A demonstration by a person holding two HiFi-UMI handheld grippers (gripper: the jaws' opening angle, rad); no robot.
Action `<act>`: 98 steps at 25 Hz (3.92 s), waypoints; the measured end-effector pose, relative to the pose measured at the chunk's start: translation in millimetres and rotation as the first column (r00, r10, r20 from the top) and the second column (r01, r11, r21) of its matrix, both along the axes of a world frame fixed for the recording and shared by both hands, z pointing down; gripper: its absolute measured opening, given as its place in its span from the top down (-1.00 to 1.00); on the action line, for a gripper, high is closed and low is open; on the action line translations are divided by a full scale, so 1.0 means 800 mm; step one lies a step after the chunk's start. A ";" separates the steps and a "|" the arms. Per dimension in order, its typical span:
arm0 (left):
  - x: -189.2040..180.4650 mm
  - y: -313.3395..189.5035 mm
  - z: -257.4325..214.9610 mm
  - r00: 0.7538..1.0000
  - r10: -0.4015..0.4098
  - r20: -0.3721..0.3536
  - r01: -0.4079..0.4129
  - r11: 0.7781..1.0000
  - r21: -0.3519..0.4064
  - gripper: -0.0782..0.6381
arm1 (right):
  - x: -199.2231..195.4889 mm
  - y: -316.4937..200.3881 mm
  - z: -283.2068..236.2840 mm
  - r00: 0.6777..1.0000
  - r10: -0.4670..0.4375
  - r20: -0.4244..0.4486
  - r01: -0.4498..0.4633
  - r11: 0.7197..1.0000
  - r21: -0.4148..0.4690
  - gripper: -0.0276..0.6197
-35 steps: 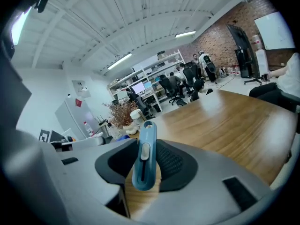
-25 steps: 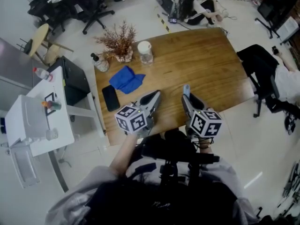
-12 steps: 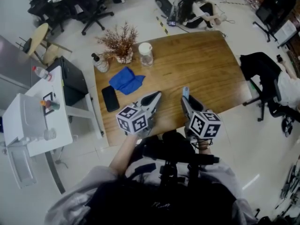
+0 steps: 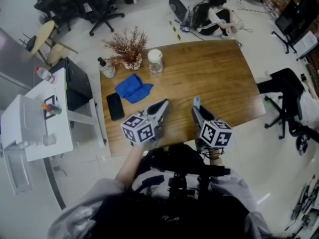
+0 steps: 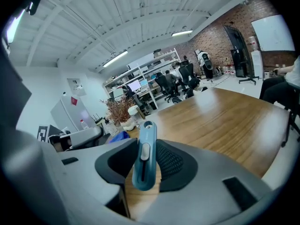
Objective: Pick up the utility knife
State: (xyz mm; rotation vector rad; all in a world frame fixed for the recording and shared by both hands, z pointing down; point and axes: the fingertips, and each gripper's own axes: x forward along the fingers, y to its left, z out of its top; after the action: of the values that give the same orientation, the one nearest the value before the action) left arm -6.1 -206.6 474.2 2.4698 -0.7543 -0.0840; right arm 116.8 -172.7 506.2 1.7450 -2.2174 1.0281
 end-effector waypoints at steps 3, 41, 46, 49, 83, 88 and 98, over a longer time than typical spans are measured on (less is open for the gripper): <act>0.000 -0.003 0.000 1.000 -0.022 -0.001 0.022 1.000 -0.007 0.77 | 0.013 -0.010 0.017 1.000 -0.005 -0.015 0.005 0.999 -0.036 0.48; -0.032 -0.005 0.063 0.957 -0.252 0.144 0.271 0.954 -0.132 0.77 | 0.128 -0.093 0.094 0.996 0.086 0.033 -0.081 0.990 -0.117 0.44; -0.038 -0.012 0.051 0.978 -0.178 0.111 0.190 0.977 -0.100 0.77 | 0.115 -0.063 0.046 0.973 0.194 0.128 -0.191 0.981 -0.039 0.69; -0.045 -0.014 0.036 0.989 -0.108 0.097 0.115 0.991 -0.064 0.77 | 0.094 -0.047 0.026 0.965 0.226 0.136 -0.229 0.973 0.007 0.79; -0.025 0.168 -0.001 0.917 0.397 0.035 -0.397 0.918 0.011 0.77 | -0.072 0.198 -0.035 0.895 0.407 0.180 -0.433 0.891 0.136 0.88; -0.010 0.206 -0.002 0.911 0.411 0.038 -0.411 0.912 -0.005 0.77 | -0.067 0.227 -0.037 0.898 0.394 0.194 -0.421 0.898 0.125 0.88; -0.011 0.228 -0.005 0.929 0.365 0.056 -0.366 0.931 0.006 0.77 | -0.074 0.249 -0.036 0.921 0.338 0.194 -0.367 0.920 0.139 0.88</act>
State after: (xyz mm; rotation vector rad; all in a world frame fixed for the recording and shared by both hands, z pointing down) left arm -15.2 -24.0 470.1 2.5935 -0.3031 0.1163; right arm 57.8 26.6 477.4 2.2813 -2.1902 1.1142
